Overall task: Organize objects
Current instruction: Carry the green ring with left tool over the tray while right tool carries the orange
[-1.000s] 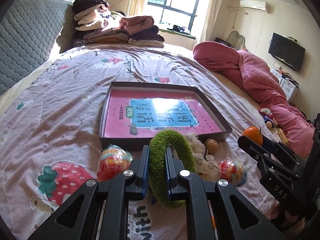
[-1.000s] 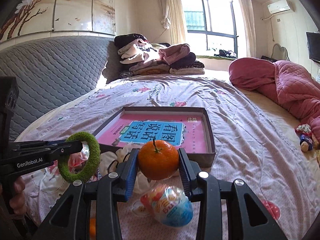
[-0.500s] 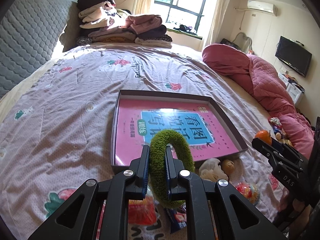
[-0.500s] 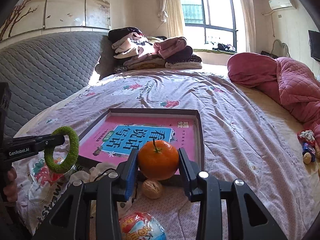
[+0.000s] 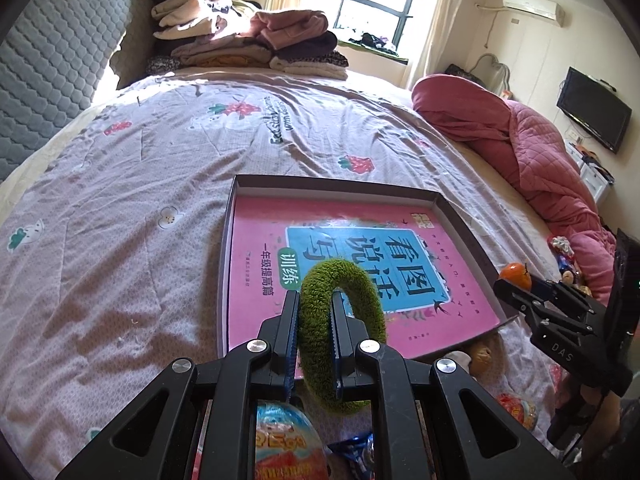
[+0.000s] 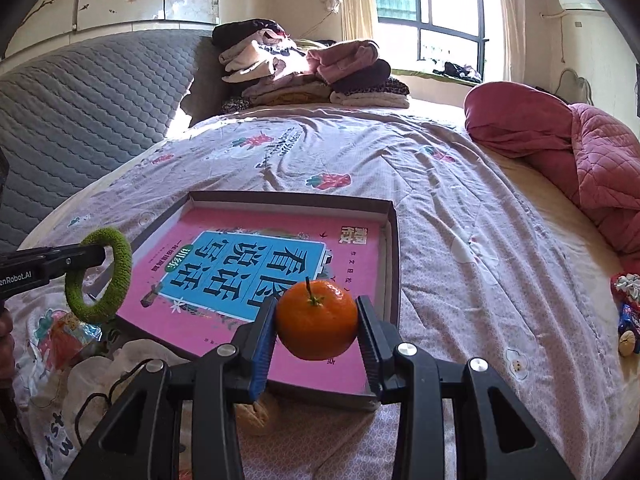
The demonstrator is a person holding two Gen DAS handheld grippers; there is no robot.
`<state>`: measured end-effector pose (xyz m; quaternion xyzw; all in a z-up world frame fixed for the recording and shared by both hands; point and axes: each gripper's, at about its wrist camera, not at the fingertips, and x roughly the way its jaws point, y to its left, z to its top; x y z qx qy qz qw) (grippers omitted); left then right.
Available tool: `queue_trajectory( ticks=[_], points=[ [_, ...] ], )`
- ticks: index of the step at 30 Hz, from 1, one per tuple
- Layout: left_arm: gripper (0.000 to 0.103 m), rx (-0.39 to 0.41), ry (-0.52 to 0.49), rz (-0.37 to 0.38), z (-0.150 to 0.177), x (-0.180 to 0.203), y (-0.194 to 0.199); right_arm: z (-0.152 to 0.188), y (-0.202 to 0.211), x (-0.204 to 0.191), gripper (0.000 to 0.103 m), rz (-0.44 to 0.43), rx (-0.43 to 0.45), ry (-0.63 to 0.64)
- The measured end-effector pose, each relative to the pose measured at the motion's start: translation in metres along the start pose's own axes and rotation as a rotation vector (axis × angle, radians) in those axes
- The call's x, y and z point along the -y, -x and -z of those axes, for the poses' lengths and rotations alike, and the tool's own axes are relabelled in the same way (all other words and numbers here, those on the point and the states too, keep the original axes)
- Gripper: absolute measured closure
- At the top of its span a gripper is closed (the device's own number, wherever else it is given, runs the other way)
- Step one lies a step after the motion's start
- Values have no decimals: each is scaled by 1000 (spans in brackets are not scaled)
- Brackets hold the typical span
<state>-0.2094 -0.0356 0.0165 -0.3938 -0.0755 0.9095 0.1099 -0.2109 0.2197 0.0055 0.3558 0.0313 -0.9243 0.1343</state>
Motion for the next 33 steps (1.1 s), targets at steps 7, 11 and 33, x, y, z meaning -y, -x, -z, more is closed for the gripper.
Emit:
queue_trajectory(
  ticks=[7,11,33],
  points=[
    [90,-42,30,-2,-6,-16,-21,0,-28,5,64,-23,-79,-7],
    [90,-53,46,-17,-11,-24,-28,1,-40,6,64,-16,-116,1],
    [83,-179,0,-75,-4,-32,-65,5,-53,-5,64,16,-162,57]
  ],
)
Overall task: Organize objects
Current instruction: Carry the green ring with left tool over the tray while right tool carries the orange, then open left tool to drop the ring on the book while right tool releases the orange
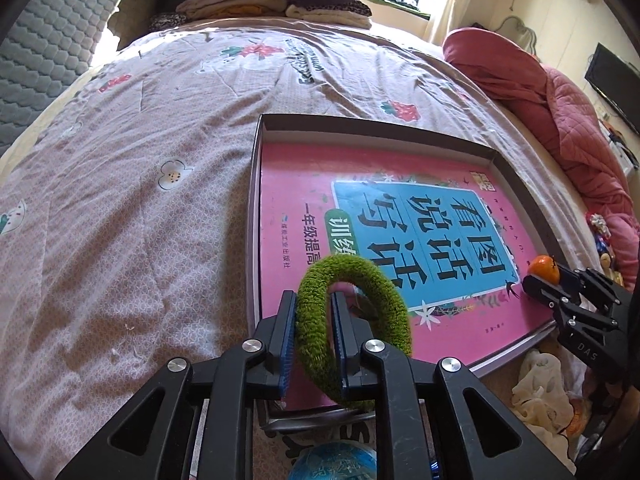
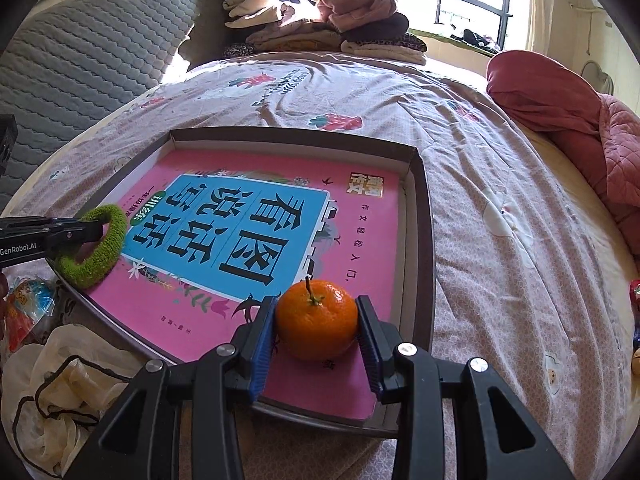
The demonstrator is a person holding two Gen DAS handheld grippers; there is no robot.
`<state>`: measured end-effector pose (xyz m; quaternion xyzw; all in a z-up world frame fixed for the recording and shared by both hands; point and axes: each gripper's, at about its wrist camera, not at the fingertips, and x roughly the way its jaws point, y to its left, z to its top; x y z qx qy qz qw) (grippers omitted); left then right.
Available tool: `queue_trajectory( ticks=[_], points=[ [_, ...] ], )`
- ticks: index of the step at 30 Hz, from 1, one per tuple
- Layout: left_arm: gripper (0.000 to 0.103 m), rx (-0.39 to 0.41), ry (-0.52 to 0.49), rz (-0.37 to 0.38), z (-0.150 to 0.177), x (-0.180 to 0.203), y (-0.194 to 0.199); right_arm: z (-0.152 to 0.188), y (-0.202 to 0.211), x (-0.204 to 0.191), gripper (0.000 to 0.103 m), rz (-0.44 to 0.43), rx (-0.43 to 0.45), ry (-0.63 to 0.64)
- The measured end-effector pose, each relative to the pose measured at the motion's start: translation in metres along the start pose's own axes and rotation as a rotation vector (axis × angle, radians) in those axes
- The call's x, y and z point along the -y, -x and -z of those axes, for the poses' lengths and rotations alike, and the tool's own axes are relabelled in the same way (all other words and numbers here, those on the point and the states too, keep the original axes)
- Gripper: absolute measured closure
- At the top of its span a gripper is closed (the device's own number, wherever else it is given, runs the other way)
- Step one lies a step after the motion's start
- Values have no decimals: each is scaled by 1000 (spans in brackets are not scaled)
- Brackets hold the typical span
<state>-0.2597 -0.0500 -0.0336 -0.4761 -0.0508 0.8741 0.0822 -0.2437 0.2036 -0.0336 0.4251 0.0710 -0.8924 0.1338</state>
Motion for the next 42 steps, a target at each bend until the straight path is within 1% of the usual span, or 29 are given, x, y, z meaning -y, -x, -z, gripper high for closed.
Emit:
queue_trajectory(
  ticks=[2,6,8,9,11,15,19,23,24,25,28,32,37,42],
  points=[
    [80,0,6,15,-1,-1,2,0,0,0,64,6,0,2],
    [79,12,11,18,-2,-2,7,-1,3,3,62,16,9,-4],
    [73,21,9,8,-2,-1,9,-3,6,6,57,10,18,-19],
    [65,25,9,-2,-2,-1,10,-3,7,7,56,9,19,-25],
    [64,25,18,10,-2,-1,13,-4,7,10,53,7,15,-36],
    [63,36,18,-3,-1,-1,18,-3,9,10,53,3,17,-46],
    [63,52,17,8,-1,1,26,-4,16,11,53,-3,42,-54],
    [61,78,13,18,-2,5,39,-5,27,11,52,-4,76,-57],
    [58,86,11,18,-2,6,43,-6,30,11,52,-2,82,-57],
    [53,95,10,17,-2,7,47,-7,33,10,52,-3,90,-57],
    [46,132,2,24,-4,11,63,-11,48,8,52,-21,125,-62],
    [43,188,0,14,-3,14,89,-14,73,1,48,-44,188,-48],
    [40,259,-6,1,1,16,124,-16,104,-12,46,-51,264,0],
    [39,296,0,11,8,19,149,-12,124,-28,45,-51,306,40]
  ],
)
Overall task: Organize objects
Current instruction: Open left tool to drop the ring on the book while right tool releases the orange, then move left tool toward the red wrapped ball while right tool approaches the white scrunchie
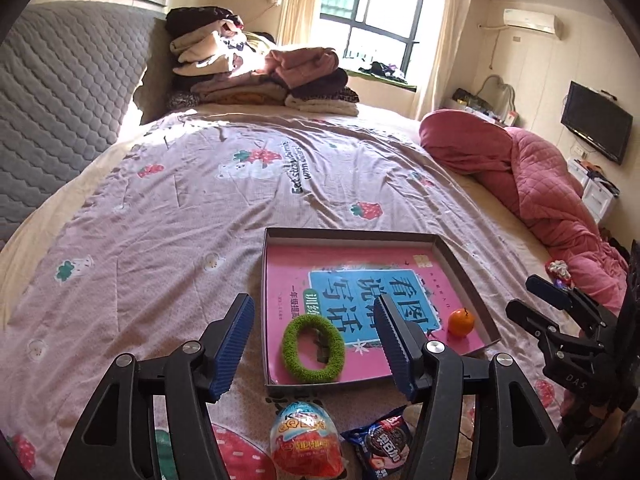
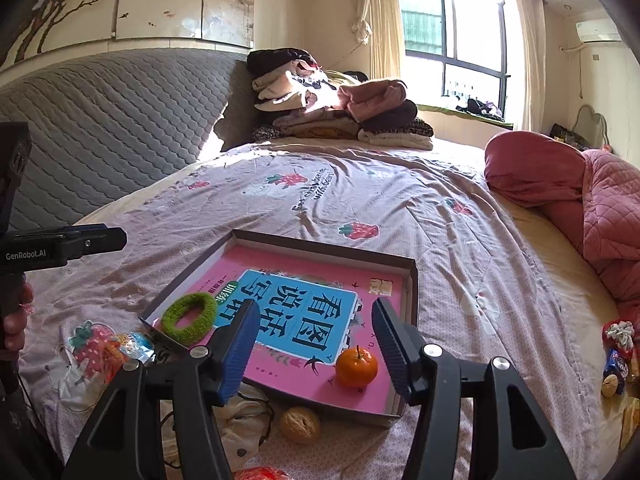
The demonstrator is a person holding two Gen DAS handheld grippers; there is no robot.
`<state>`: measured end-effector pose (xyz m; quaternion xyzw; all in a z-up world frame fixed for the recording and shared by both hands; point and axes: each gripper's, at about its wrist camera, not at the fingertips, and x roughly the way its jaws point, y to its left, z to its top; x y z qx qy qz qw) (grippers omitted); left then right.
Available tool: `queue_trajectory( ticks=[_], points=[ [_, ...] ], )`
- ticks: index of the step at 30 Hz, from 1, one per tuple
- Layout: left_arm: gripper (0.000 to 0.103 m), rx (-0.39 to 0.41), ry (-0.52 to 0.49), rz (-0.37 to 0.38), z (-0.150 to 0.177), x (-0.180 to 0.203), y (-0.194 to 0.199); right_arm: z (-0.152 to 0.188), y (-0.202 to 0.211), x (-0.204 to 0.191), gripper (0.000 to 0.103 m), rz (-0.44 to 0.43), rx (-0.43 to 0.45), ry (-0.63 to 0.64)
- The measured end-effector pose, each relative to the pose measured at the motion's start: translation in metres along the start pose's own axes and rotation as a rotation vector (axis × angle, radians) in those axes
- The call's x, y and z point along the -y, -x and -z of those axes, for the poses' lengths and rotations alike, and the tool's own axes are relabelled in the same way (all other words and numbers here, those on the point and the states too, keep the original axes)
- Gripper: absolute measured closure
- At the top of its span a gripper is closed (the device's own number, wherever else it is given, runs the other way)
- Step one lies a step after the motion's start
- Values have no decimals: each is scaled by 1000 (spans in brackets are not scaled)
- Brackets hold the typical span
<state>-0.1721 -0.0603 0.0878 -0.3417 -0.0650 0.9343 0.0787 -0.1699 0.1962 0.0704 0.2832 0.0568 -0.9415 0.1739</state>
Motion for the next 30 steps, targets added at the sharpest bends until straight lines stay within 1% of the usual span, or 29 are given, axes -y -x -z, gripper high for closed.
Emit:
queue_trajectory(
  ticks=[5,9,15,23,26,30],
  points=[
    [39,18,-15,0,4,7,16,-1,17,-8,45,-2,28,10],
    [39,29,-22,-5,8,10,25,-3,34,-13,45,-6,66,14],
    [39,30,-25,-31,22,6,34,1,54,-24,45,-18,108,41],
    [39,-8,-16,-41,41,-1,32,20,63,-42,44,-34,102,70],
    [39,-10,-12,-43,47,-3,33,27,65,-47,44,-65,96,66],
    [39,-15,-17,-55,55,-4,35,36,67,-54,44,-67,95,78]
  ],
)
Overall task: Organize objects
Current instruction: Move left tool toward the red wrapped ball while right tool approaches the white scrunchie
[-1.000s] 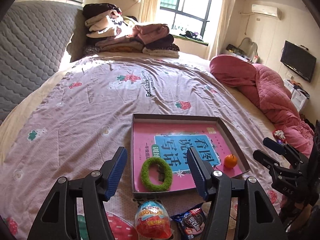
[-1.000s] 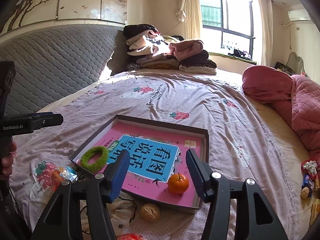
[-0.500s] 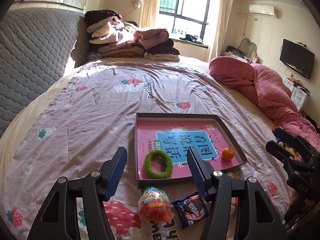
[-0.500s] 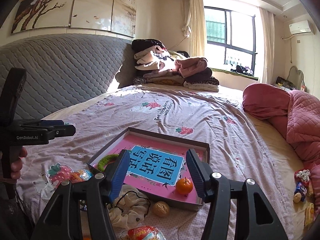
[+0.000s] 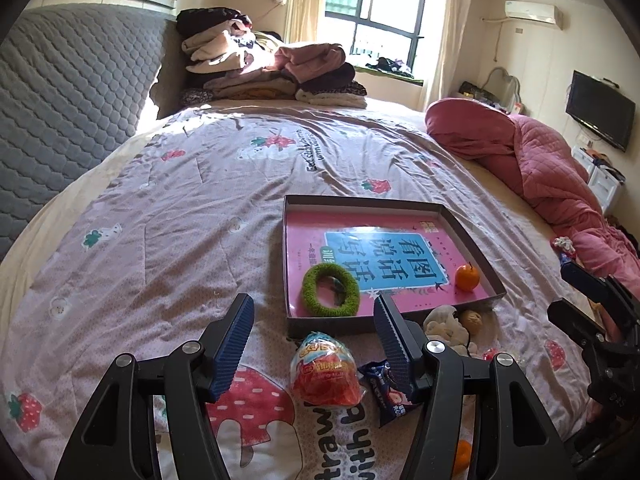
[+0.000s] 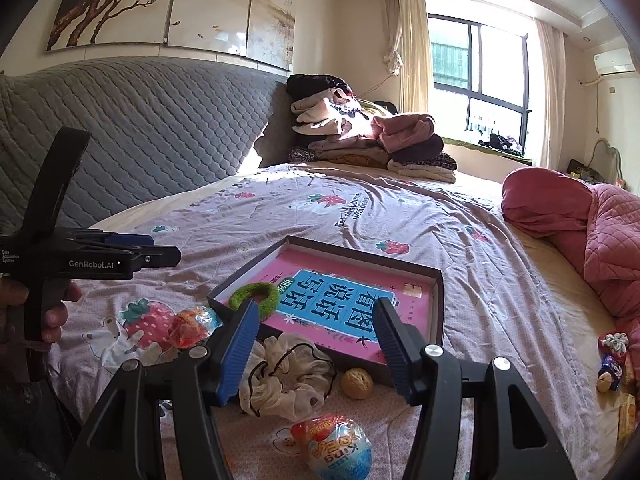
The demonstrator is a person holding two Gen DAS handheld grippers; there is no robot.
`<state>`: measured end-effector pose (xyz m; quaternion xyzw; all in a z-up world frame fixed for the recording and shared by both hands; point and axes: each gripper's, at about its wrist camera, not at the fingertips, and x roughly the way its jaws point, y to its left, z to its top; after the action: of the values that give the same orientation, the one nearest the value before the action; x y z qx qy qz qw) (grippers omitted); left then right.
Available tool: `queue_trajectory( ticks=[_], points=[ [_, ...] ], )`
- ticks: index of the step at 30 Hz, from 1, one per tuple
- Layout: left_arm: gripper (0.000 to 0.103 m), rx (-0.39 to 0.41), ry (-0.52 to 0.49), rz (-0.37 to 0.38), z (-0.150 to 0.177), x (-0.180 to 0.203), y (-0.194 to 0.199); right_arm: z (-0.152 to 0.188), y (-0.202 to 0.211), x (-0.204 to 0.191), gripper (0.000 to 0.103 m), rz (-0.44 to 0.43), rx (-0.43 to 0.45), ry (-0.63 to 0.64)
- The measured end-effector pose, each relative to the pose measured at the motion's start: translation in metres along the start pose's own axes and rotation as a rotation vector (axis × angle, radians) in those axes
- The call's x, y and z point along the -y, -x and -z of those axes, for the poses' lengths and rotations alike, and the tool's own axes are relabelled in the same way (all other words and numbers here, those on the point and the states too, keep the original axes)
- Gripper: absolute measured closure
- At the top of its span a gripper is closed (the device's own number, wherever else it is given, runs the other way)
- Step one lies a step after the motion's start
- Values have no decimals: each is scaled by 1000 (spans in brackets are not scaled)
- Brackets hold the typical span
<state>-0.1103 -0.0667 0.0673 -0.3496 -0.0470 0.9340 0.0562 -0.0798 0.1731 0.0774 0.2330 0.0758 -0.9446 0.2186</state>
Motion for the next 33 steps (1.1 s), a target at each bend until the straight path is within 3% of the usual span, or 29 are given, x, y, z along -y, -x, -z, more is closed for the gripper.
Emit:
queue_trajectory(
  ticks=[33],
  points=[
    [39,-110,-2,19,53,6,-2,45,-14,-45,44,-56,-157,-4]
  ],
)
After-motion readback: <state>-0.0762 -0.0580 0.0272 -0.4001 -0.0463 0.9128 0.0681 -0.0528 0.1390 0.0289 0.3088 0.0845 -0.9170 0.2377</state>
